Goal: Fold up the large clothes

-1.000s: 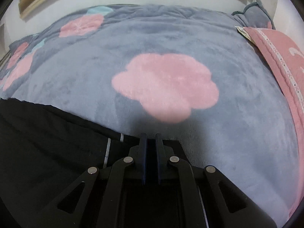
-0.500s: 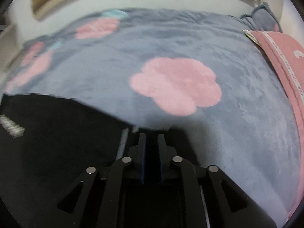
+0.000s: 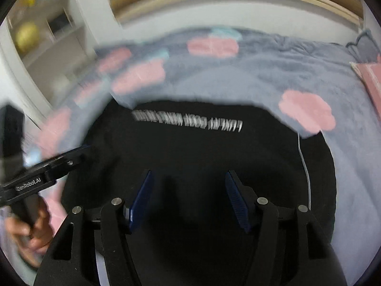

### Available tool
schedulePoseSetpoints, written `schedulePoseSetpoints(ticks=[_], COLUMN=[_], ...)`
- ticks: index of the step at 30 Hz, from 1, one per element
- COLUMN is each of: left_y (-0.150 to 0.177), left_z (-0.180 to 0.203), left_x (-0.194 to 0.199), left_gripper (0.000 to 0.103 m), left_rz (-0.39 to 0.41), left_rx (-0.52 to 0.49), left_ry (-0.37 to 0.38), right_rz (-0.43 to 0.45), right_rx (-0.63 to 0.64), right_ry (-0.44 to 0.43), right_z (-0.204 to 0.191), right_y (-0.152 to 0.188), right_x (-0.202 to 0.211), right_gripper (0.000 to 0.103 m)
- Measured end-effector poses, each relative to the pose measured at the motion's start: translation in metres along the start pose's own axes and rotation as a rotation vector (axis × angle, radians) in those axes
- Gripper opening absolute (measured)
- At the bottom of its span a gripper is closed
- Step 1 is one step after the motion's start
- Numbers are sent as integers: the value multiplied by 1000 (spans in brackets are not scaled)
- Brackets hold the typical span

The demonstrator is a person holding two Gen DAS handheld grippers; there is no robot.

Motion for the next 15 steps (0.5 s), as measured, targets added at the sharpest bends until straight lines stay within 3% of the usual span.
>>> schedulePoseSetpoints(ticks=[1, 3, 6, 11, 13, 15], left_y=[3, 9, 7, 8, 11, 16], left_z=[-3, -11, -26, -14, -6, -1], left_x=[-12, -39, -48, -49, -31, -4], left_gripper=[53, 53, 52, 53, 53, 53], left_rz=[-21, -48, -49, -51, -43, -19], left_rx=[11, 3, 69, -36, -48, -39], left_ry=[-10, -36, 9, -75, -62, -3], right_rz=[-50, -134, -135, -100, -63, -16], right_rx=[7, -26, -90, -59, -87, -82], right_ry=[63, 76, 57, 84, 38, -5], right_z=[1, 4, 13, 9, 10, 5], right_y=[6, 18, 17, 21, 25, 33], right_x=[-20, -55, -70, -63, -42, -12], right_gripper=[67, 69, 69, 69, 69, 70])
Point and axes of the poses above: each gripper's, at about its wrist camera, not at the fingertips, and x roughly against the way its jaws point, z to its right, y to its underside, the point moved 5 cm from there along -x, roughly the way its jaws point, and after that the axes turned 2 degrees about -z, right-handed, at the moved point
